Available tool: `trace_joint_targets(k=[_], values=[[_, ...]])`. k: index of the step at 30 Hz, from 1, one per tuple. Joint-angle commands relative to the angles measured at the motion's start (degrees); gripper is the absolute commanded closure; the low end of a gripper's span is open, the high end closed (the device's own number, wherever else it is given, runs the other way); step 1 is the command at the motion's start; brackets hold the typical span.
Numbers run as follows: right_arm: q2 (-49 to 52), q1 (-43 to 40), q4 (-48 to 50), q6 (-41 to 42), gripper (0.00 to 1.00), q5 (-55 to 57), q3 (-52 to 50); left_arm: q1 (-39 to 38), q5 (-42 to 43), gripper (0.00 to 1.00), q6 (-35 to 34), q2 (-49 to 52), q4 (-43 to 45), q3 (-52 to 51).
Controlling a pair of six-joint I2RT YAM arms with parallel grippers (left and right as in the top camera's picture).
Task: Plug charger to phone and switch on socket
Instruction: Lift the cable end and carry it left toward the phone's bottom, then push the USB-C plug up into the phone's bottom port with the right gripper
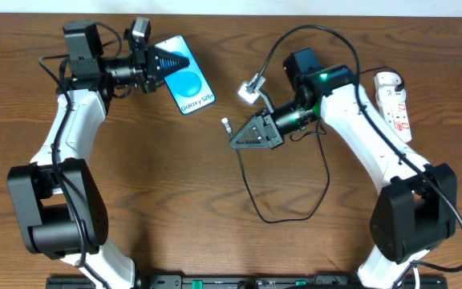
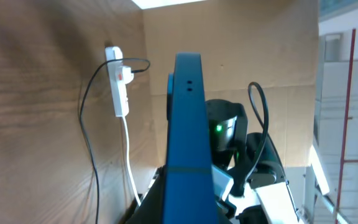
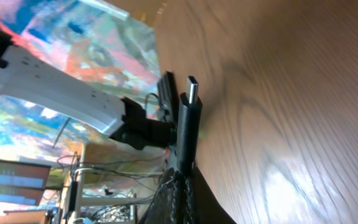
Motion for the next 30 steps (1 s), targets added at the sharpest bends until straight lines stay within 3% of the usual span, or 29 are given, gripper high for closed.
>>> trace_joint_targets(k=[1,7,13,30], values=[[-0.63,0.59,1.84,-0.26,0.99,-6.14,-0.28,0.07,2.67,0.93,-9.14,-2.21,4.92,0.66],[-0.63,0.63,8.07,6.1,0.99,-6.21,-0.28,-0.44,2.67,0.93,-17.92,-2.25,13.14,0.66],[-0.63,0.42,15.91,14.4,0.99,-6.21,-0.28,-2.38,2.67,0.93,-19.1,-2.27,14.23,0.66],[-0.63,-0.13,15.67,14.49,0.99,-7.78,-0.28,-3.37,2.67,0.93,-19.06,-2.27,18.88,0.66]])
